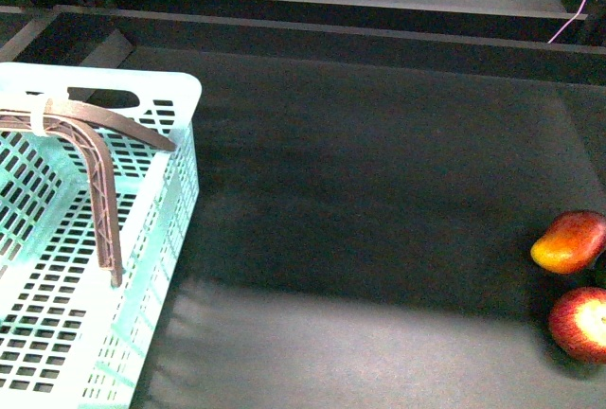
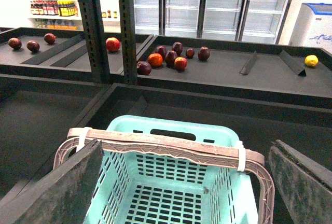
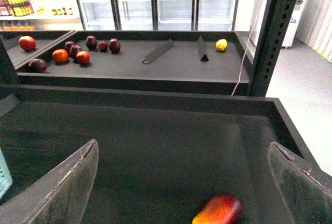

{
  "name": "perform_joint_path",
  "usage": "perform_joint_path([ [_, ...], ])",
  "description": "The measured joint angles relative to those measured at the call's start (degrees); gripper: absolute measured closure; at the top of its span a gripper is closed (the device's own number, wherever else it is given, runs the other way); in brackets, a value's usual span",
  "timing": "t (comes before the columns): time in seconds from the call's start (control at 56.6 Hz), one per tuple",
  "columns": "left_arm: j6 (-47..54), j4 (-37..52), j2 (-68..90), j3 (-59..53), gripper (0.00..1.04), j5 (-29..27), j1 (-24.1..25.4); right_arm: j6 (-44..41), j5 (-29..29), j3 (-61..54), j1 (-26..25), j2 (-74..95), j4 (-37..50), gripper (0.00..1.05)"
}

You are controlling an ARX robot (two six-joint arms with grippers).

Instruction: Pick apple with right arm and hold basket with left

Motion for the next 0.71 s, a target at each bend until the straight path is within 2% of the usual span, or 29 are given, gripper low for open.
perform_joint_path([
  [0.707, 0.0, 0.0, 0.0, 0.0, 0.07, 0.0, 0.0, 0.0, 0.0, 0.0, 0.0, 0.0, 0.0, 0.09],
])
